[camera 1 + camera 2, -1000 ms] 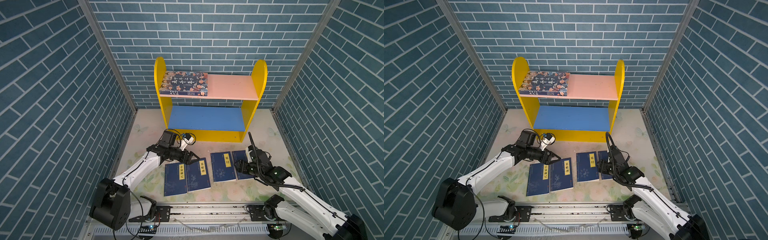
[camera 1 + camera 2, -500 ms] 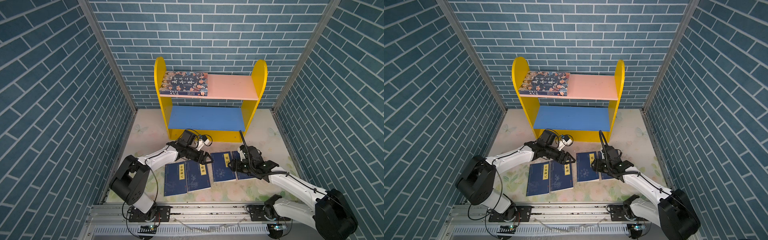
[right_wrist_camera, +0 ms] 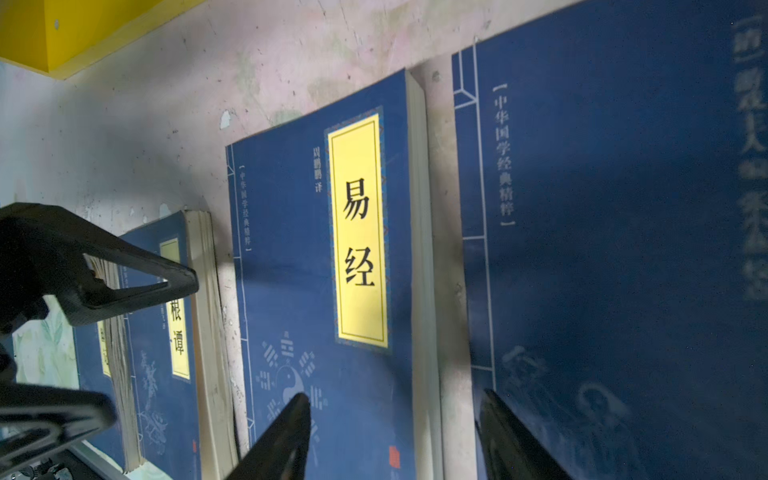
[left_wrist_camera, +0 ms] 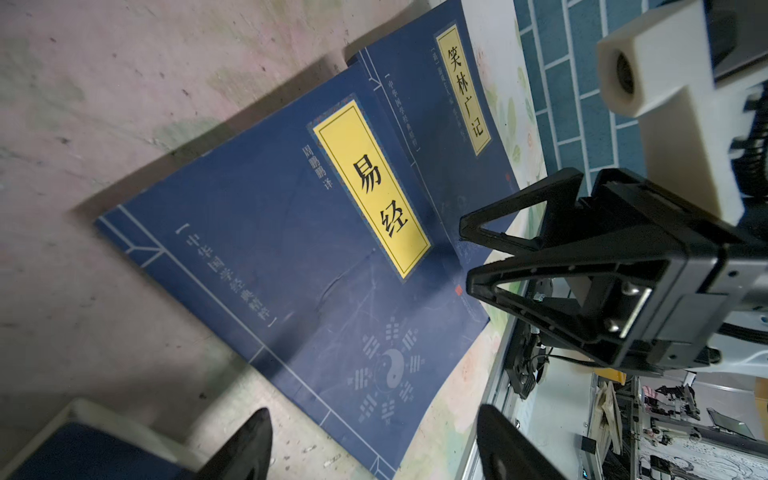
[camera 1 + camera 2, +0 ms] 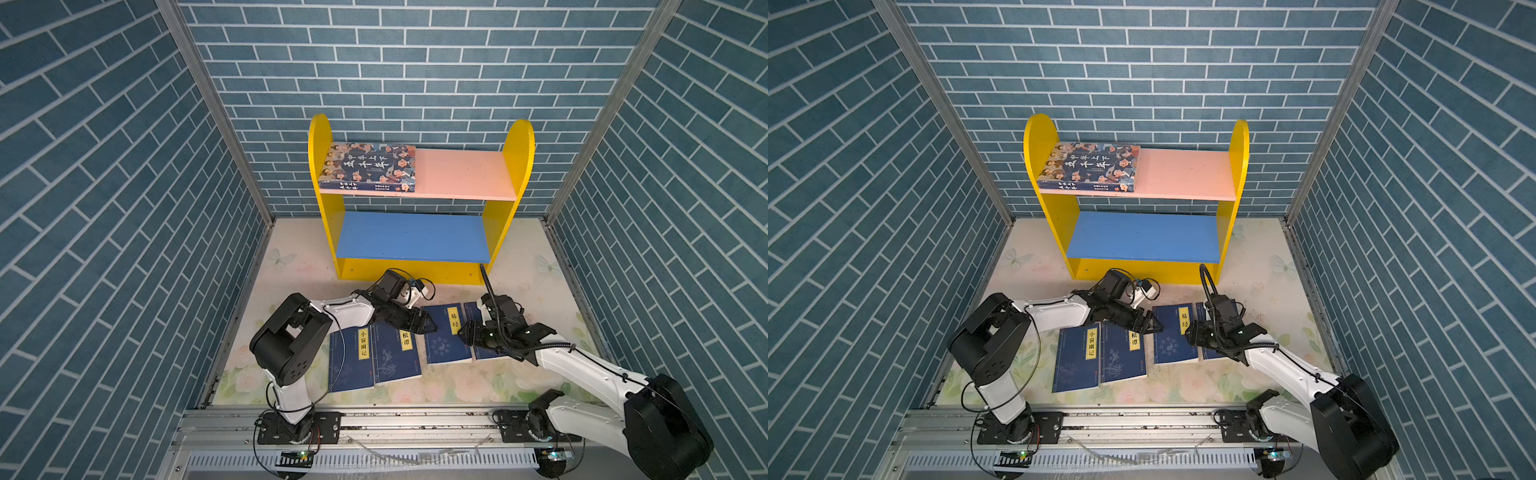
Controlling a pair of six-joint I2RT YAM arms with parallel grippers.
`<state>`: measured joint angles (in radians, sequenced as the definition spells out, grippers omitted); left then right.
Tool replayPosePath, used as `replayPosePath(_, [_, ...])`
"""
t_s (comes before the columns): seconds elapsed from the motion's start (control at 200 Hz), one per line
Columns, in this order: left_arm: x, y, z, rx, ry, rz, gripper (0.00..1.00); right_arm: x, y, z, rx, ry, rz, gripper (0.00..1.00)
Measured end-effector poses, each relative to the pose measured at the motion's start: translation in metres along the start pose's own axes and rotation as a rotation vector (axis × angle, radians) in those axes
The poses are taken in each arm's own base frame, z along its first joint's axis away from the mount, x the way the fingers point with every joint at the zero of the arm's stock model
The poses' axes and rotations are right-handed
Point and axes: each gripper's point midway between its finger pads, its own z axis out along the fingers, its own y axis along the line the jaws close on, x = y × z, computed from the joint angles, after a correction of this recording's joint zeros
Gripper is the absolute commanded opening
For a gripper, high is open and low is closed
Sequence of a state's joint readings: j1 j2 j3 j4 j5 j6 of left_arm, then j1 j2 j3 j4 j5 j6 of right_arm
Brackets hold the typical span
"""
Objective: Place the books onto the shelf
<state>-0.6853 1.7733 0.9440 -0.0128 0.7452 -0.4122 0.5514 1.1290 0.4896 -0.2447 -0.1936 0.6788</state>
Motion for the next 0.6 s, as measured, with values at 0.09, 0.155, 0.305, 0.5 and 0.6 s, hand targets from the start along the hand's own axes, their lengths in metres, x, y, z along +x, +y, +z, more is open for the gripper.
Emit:
replayPosePath(0.09, [-0.001, 0.002, 0.001, -0.016, -0.008, -0.002, 0.79, 0.003, -0.001, 0.003, -0.003, 0.014, 0.000, 0.65])
replayPosePath(0.155, [-0.001, 0.003, 0.002, -0.029, -0.011, -0.002, 0.79, 0.004, -0.001, 0.004, -0.007, 0.021, -0.001, 0.65])
replayPosePath(0.305, [0.002, 0.006, 0.009, -0.055, 0.003, -0.005, 0.79, 0.004, 0.005, 0.005, -0.037, 0.027, -0.005, 0.65])
replayPosePath(0.5, [0.005, 0.011, 0.017, -0.069, 0.022, -0.018, 0.79, 0.010, 0.004, 0.012, -0.041, 0.060, -0.014, 0.65])
replayPosePath(0.6, [0.005, 0.010, 0.018, -0.071, 0.025, -0.019, 0.79, 0.013, 0.003, 0.016, -0.041, 0.081, -0.012, 0.65])
